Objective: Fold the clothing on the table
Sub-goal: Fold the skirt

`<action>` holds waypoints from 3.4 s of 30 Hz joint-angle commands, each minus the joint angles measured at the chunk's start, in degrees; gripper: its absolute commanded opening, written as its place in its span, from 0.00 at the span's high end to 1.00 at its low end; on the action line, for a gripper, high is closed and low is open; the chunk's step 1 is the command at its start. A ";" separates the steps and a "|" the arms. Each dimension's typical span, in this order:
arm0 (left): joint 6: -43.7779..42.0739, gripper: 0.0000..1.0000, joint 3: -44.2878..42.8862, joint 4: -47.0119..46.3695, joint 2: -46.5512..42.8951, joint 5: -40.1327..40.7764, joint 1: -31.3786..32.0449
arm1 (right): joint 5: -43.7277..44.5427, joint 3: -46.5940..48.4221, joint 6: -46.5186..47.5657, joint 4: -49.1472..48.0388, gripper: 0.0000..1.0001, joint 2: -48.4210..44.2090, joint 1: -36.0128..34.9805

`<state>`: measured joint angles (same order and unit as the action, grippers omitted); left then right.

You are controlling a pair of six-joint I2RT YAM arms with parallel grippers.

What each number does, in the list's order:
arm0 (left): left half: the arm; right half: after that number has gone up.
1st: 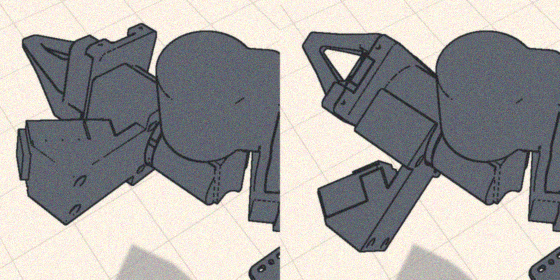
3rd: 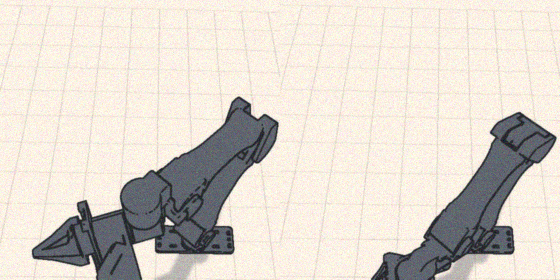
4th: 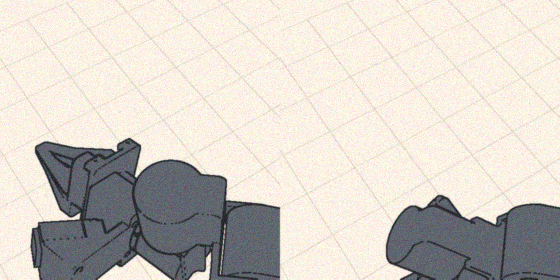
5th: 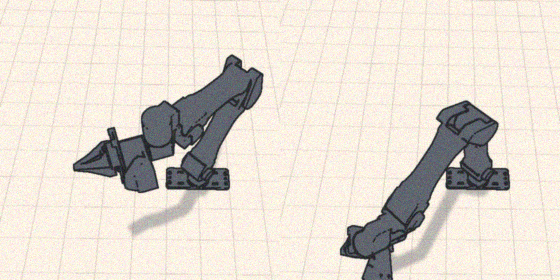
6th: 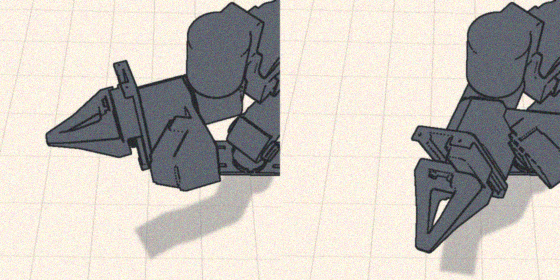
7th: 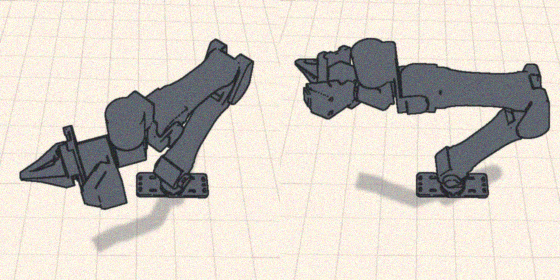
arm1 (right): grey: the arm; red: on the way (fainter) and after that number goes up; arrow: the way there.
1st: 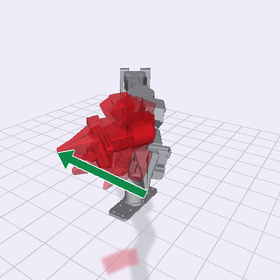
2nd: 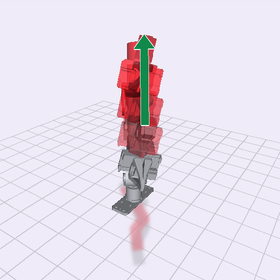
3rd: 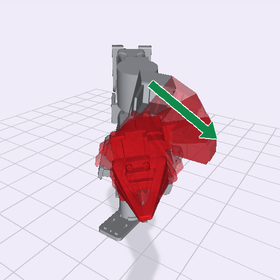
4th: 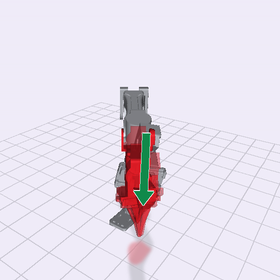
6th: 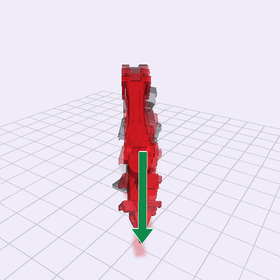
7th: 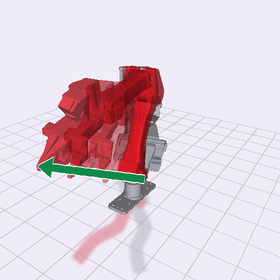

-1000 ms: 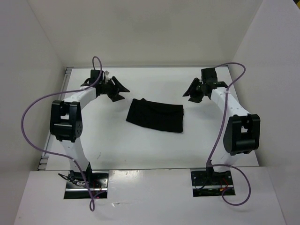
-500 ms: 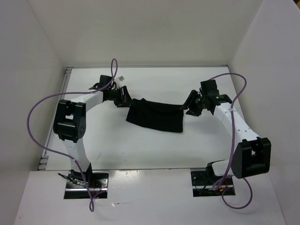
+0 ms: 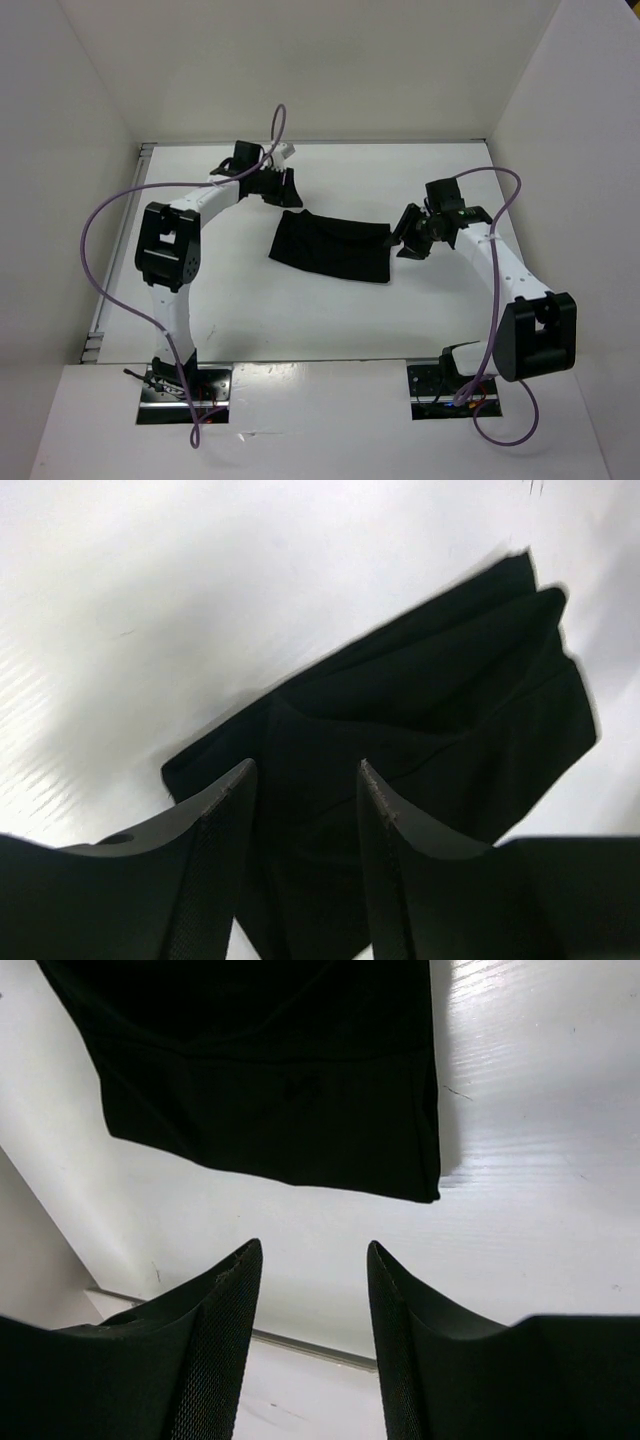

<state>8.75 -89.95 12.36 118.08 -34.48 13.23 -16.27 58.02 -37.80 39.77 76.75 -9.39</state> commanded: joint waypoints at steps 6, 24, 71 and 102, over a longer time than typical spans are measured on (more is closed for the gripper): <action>-10.07 0.52 -2.95 0.47 4.17 -1.91 0.65 | 0.36 1.66 1.41 2.42 0.48 1.20 1.12; -8.41 0.68 -2.95 -4.35 9.62 -7.78 2.94 | -0.69 1.66 1.94 2.42 0.48 2.79 1.13; -1.72 0.99 1.36 -3.83 2.68 -5.95 1.88 | -2.27 18.71 9.68 -10.33 0.68 35.05 5.52; 15.59 0.99 17.04 -3.39 -26.83 -11.93 -6.20 | -10.00 18.21 10.20 0.57 1.00 5.88 3.15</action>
<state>22.35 -80.20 9.87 95.09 -44.34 7.01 -24.93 80.31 -28.40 37.98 86.65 -5.37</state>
